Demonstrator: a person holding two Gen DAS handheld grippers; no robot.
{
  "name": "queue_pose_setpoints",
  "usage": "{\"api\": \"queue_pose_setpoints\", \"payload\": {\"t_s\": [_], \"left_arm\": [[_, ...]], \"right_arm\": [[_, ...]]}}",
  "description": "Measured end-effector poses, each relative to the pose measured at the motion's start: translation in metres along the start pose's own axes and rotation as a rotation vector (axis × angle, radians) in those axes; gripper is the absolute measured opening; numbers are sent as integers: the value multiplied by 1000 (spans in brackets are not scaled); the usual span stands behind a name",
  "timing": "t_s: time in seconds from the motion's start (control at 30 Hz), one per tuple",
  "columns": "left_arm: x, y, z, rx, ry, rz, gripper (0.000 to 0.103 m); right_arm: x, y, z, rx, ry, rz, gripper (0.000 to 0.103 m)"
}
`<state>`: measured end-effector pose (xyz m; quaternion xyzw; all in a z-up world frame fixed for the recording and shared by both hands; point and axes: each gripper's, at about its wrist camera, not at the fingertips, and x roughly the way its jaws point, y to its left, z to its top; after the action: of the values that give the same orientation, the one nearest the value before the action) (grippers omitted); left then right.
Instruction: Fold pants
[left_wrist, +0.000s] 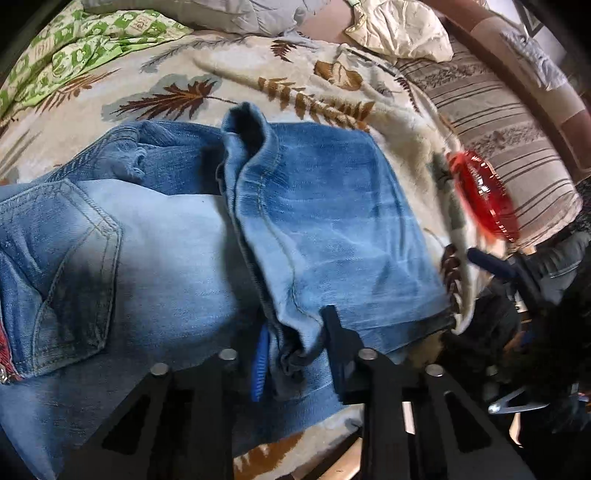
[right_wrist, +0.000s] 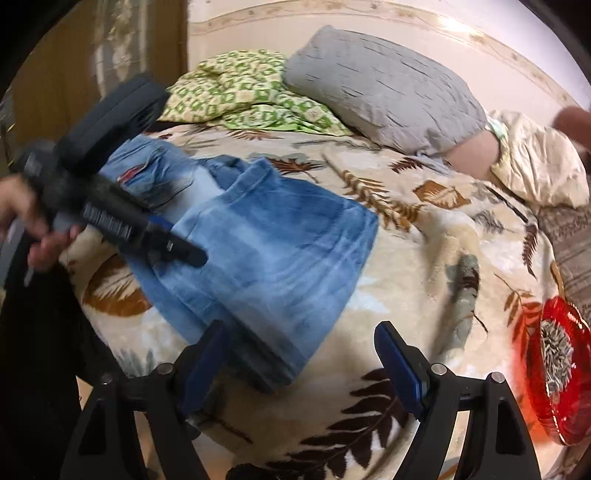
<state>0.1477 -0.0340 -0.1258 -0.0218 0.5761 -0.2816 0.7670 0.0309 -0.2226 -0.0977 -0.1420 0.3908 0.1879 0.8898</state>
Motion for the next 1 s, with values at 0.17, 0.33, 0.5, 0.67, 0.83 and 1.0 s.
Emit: {"api": "queue_pose_setpoints", "payload": {"t_s": [0.17,0.33,0.5,0.67,0.83,1.0], "left_arm": [[-35,-1,-14,32,-74,-62,20],[0,11,-32,45,12,57,24],[-8,0,-31,57,-10,97,39],[-40,-3,-27,48,-116,114,83],[-57,7,-3,-2,-171,119,88],[-40,6,34,-46,-190,141,88]], "right_arm": [[8,16,-6,-44,15,30,76],[29,20,-16,-30,101,56,43],[23,24,-17,-37,86,51,41],[1,13,-15,-28,60,45,68],[-19,-8,6,16,-27,41,84],[11,-29,42,129,-12,70,84]]}}
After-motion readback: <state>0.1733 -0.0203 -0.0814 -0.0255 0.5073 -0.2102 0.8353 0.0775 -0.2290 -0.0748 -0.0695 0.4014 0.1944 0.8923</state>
